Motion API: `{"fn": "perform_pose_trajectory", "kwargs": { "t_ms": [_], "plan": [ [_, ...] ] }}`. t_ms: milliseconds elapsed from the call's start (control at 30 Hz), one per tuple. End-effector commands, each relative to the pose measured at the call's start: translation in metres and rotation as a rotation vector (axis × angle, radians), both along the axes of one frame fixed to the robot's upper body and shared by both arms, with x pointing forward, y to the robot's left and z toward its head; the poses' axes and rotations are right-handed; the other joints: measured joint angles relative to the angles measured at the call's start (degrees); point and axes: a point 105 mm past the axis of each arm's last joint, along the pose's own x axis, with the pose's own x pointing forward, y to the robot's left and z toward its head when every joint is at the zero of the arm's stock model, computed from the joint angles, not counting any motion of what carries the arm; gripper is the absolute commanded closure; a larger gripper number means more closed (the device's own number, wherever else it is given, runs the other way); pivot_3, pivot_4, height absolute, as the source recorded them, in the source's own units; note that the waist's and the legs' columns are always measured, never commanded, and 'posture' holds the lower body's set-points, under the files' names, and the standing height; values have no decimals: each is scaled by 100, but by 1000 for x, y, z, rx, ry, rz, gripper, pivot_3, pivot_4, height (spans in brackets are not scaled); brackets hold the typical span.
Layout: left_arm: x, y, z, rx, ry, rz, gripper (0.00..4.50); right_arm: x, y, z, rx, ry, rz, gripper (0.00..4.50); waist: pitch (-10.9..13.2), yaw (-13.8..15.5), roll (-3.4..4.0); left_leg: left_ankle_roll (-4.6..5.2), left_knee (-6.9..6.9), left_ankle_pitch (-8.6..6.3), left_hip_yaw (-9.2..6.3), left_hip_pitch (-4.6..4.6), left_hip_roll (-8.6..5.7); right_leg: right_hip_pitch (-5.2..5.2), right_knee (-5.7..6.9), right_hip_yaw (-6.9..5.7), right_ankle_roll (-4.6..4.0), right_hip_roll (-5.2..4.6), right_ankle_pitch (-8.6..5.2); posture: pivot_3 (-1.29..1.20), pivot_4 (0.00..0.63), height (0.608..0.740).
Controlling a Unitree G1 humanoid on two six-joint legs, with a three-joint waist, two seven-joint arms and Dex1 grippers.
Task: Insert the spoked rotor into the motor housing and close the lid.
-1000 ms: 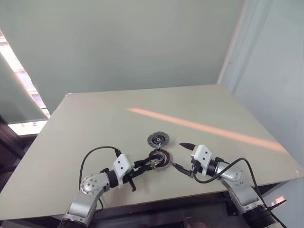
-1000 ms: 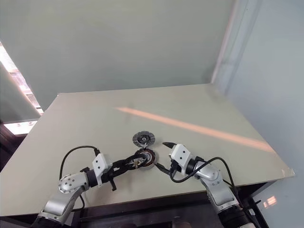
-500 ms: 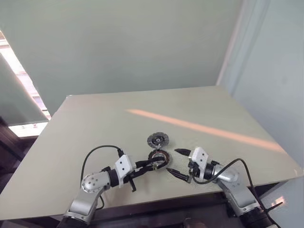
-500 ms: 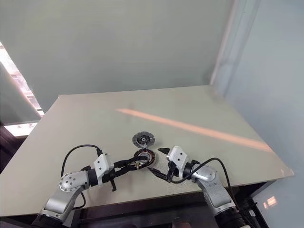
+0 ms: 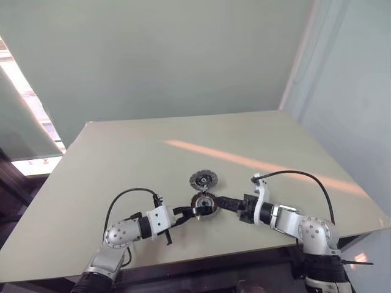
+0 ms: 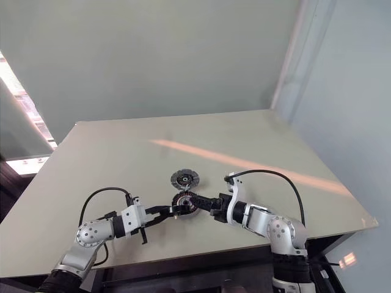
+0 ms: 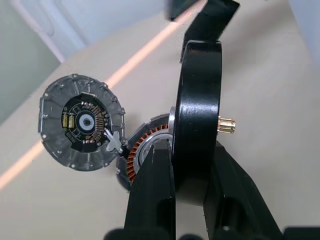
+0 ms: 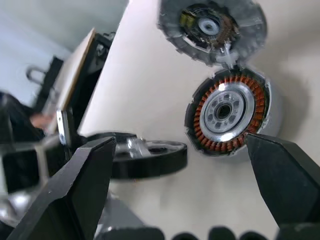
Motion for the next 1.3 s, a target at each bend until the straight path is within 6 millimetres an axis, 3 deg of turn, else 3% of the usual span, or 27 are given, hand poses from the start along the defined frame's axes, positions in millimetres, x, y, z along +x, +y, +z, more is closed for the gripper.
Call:
{"fn": "perform_pose_trajectory", "kwargs": {
  "t_ms": [33, 567, 1133, 1300],
  "plan": [
    [3, -5, 11, 18, -115, -60, 4198, -4, 4, 5, 49, 87, 37, 0, 0, -3, 1, 1, -2, -1, 1, -1, 0, 0, -4, 1, 3, 0, 1, 0, 0, 740],
    [3, -9, 19, 127, -479, -196, 4198, -10, 13, 1, 151, 247, 48, 0, -1, -9, 5, 10, -11, -5, 1, -2, 1, -2, -9, 1, 12, 0, 7, 0, 0, 740],
    [3, -14, 13, 135, -562, -221, 4198, -21, 24, 1, 210, 299, 111, 0, -1, -14, 5, 11, -22, -6, 1, -2, 3, -3, -14, 1, 14, 0, 7, 0, 0, 740],
    [3, -16, 13, 131, -565, -219, 4198, -23, 25, -1, 201, 307, 120, 1561, -1, -13, 5, 11, -25, -6, 1, -2, 3, -3, -16, 1, 14, -1, 7, 0, 0, 740]
  ]
}}
